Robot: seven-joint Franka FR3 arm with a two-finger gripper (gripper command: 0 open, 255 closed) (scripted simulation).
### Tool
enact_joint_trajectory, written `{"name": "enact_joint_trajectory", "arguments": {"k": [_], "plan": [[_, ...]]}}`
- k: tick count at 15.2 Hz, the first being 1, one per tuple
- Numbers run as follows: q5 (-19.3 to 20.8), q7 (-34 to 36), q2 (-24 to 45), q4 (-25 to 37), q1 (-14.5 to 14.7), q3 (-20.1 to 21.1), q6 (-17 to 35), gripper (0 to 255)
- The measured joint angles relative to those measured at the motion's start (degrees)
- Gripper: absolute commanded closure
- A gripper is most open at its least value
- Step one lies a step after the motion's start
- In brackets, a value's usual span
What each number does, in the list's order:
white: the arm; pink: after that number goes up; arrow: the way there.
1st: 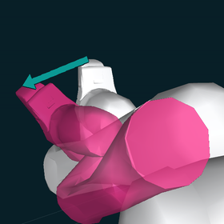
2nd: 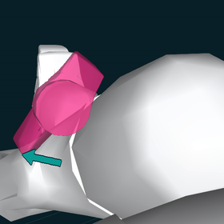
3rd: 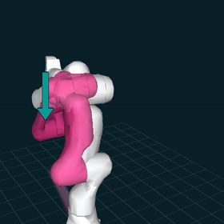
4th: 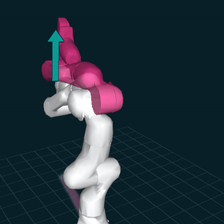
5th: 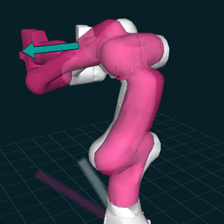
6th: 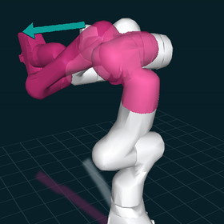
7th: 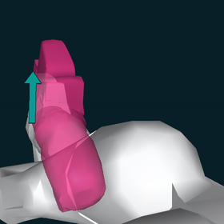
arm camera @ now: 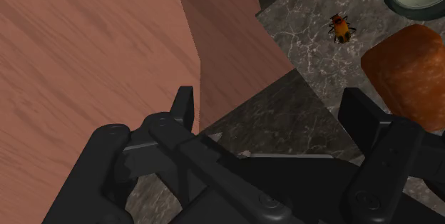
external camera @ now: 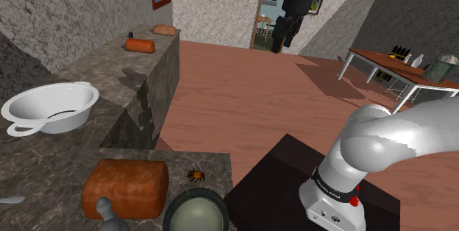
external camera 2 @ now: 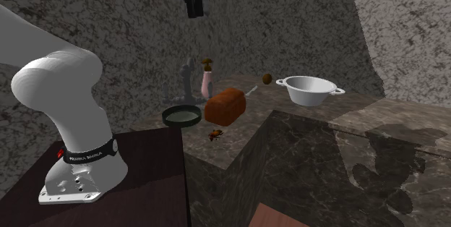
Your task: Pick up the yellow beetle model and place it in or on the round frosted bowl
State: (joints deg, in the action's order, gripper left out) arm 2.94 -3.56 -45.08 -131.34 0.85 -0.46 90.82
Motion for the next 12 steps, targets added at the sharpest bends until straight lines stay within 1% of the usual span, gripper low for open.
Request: {"name": "enact_joint_trajectory", "arguments": {"k": [2, 5, 6, 9, 12], "plan": [[-0.1, 0.3, 0.2, -0.6, 0.1, 0.3, 0.7, 0], [-0.8, 2.2, 1.1, -3.6, 0.6, 2.0, 3.9, 0], [-1.0, 2.7, 1.1, -5.3, 0.8, 2.5, 5.3, 0], [-2.2, 5.7, 4.2, -8.5, 1.6, 5.2, 10.6, 0], [-2.8, 7.6, 6.1, -11.4, 2.2, 7.0, 14.6, 0]]}}
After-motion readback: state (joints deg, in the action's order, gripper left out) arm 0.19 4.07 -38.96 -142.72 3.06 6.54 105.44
